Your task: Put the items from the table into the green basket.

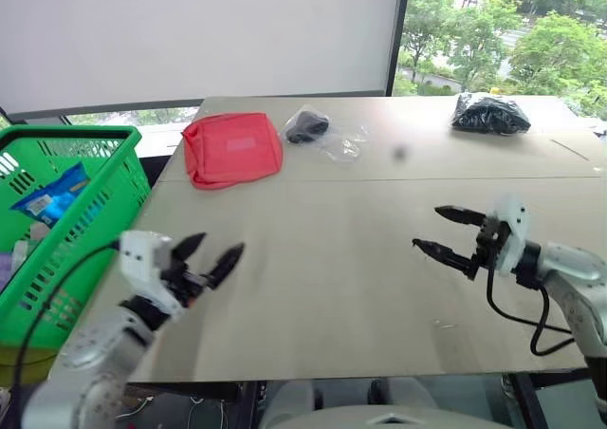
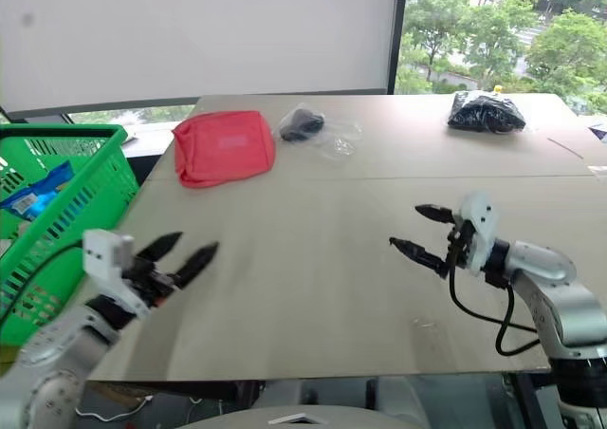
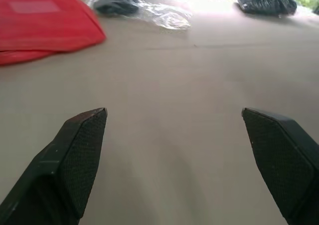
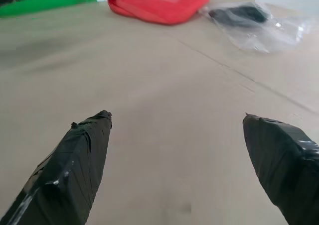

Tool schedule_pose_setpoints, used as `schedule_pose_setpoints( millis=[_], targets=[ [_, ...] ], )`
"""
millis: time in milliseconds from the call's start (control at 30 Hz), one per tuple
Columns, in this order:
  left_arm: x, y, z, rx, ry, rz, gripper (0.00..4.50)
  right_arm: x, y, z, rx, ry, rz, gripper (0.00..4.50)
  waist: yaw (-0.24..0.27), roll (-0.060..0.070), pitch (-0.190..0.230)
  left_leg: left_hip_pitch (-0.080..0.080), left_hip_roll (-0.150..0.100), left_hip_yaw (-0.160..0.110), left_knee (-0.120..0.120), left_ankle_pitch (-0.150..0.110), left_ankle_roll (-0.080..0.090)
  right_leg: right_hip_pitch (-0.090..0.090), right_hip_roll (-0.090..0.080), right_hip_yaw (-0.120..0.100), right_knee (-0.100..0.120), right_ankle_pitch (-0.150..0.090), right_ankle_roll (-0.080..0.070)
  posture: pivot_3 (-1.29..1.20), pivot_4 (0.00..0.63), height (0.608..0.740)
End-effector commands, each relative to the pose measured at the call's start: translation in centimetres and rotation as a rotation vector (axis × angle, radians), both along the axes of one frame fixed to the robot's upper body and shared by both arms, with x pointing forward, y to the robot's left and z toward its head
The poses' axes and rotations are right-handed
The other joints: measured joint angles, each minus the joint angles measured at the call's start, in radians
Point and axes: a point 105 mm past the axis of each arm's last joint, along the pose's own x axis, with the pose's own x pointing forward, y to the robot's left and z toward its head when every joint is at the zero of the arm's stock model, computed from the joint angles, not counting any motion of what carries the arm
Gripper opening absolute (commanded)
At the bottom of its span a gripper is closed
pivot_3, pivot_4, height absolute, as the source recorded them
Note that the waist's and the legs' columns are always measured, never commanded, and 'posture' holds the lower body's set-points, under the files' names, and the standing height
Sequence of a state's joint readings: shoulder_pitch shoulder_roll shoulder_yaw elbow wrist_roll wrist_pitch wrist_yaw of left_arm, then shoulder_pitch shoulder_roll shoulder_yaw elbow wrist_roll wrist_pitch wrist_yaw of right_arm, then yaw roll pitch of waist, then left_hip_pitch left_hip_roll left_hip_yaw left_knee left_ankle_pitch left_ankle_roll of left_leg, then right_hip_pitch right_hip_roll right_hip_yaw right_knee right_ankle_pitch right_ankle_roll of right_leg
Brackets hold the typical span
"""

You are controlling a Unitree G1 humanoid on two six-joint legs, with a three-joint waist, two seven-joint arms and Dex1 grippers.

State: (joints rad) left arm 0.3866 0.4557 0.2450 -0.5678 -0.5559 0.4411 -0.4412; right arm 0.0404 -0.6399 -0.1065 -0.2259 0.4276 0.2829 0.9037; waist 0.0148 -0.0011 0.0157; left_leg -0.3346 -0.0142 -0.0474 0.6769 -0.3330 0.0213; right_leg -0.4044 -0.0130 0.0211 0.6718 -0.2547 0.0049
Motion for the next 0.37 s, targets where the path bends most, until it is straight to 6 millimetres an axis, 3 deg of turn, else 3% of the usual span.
schedule_pose_setpoints(
  millis=[33, 167, 367],
  targets=[
    [0.0, -0.4, -1.9, 0.124, -0.008, 0.000, 4.47, -0.1, -1.6, -0.8, -0.038, -0.057, -0.071, 4.50, 0.000, 0.003, 0.003, 0.006, 0.000, 0.001, -0.001, 0.000, 0.000, 0.005, 0.001, 0.001, 0.000, -0.001, 0.000, 0.00, 0.000, 0.740],
    [-0.1, -0.3, -2.4, 0.140, -0.009, 0.000, 4.47, -1.5, -3.8, -2.2, -0.066, -0.038, -0.143, 4.50, -0.002, 0.003, 0.004, 0.015, 0.002, 0.005, -0.003, 0.000, 0.000, 0.013, 0.012, 0.008, -0.002, -0.005, 0.002, 0.00, 0.000, 0.740],
    [-1.3, 0.1, -2.6, 0.154, 0.000, -0.012, 4.47, -3.3, -6.2, -3.5, -0.077, -0.014, -0.200, 4.50, -0.008, 0.002, 0.005, 0.019, 0.006, 0.015, -0.006, -0.001, 0.002, 0.013, 0.012, 0.019, -0.004, -0.003, 0.001, -0.03, 0.000, 0.740]
  ],
)
